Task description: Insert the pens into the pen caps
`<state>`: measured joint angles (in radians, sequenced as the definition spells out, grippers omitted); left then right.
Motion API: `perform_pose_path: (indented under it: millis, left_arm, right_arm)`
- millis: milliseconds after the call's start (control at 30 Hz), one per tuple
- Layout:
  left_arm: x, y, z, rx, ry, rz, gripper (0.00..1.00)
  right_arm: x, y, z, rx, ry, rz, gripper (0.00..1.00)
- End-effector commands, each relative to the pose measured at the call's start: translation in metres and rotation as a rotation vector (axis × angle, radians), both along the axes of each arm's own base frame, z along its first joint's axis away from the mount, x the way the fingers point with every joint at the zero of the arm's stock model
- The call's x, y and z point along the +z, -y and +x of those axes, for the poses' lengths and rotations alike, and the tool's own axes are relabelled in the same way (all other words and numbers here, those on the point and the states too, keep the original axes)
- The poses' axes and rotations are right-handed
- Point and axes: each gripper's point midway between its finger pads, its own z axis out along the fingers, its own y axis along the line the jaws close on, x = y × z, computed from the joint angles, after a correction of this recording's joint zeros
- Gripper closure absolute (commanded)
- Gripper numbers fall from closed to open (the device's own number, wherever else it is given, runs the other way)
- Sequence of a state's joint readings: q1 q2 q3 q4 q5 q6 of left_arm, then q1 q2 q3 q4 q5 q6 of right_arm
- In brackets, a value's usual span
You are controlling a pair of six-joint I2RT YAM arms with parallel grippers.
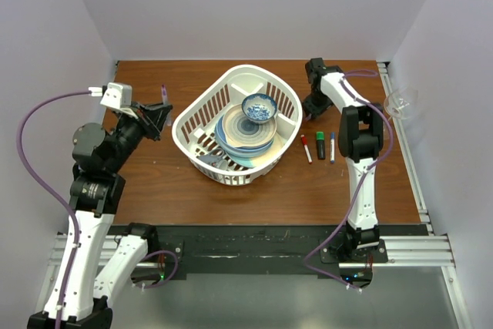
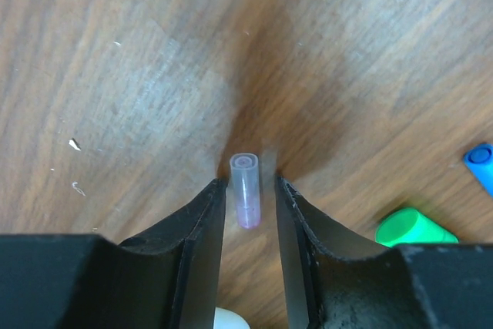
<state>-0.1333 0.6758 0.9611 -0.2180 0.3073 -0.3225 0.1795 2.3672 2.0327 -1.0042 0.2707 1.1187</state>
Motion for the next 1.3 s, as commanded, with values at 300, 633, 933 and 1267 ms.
perform_pose_path:
  millis: [300,633,933,1267]
  left_arm:
    - [0.028,0.016,-0.016,-0.104,0.043,-0.035,1.0]
    - [0.018,0.057,-0.023,-0.369,-0.05,-0.152,1.0]
    - [-0.029,0.118,-0.034,-0.623,-0.253,-0.175,1.0]
    - [-0.032,0.157,-0.065,-0.802,-0.206,-0.346,1.0]
  right_arm:
    - [-0.024,0.004,-0.018,0.119,-0.03,-0.043,1.0]
    - [0.081,-0.009,0.001,0.442,0.306,-0.043,1.0]
    - [0.224,-0.034,-0.055,0.71,0.756,0.013,1.0]
    - [0.367,-0.163,-0.184,1.099,1.335,0.457,1.0]
